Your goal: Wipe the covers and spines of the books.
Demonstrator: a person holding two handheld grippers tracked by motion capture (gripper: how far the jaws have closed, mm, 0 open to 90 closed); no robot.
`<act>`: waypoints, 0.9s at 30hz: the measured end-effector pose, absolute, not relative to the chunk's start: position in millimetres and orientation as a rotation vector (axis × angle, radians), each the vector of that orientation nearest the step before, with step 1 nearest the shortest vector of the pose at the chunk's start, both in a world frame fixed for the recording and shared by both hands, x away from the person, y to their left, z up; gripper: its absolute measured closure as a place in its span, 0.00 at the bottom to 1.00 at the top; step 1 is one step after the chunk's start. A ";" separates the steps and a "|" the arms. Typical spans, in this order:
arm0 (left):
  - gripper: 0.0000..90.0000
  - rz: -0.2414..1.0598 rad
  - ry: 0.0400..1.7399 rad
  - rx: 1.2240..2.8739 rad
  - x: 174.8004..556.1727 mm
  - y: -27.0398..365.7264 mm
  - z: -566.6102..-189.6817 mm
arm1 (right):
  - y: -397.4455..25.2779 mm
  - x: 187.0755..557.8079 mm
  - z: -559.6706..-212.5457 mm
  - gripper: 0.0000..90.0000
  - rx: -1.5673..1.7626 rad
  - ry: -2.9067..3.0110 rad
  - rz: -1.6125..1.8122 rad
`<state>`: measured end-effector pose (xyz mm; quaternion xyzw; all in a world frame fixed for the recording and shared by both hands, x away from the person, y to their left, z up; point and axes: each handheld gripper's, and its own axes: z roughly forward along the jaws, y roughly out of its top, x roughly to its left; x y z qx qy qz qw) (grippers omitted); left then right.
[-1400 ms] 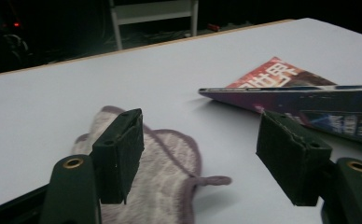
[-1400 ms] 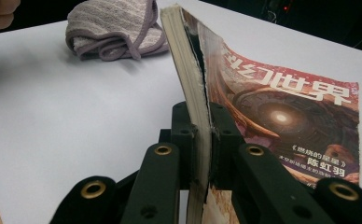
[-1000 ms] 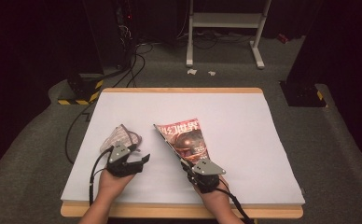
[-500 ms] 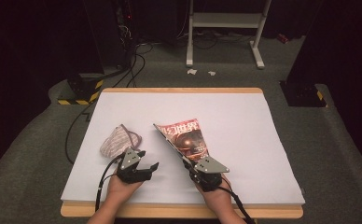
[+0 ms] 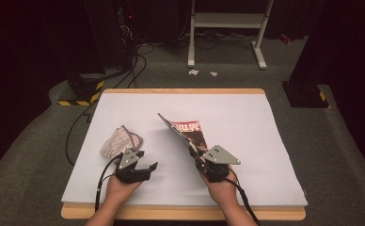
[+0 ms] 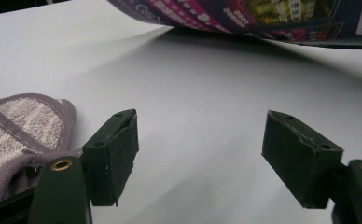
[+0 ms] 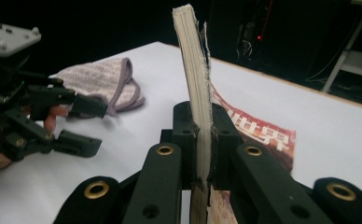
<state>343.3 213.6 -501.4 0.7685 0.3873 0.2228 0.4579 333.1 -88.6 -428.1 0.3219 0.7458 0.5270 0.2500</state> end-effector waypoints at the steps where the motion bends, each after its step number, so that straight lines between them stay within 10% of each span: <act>1: 0.30 0.544 0.956 1.891 344.0 214.3 -501.6 | -88.6 334.4 -425.5 0.94 0.879 2.021 1.438; 27: 0.31 0.559 0.942 1.892 342.5 212.7 -501.2 | -98.1 350.0 -379.3 0.94 0.905 1.824 1.507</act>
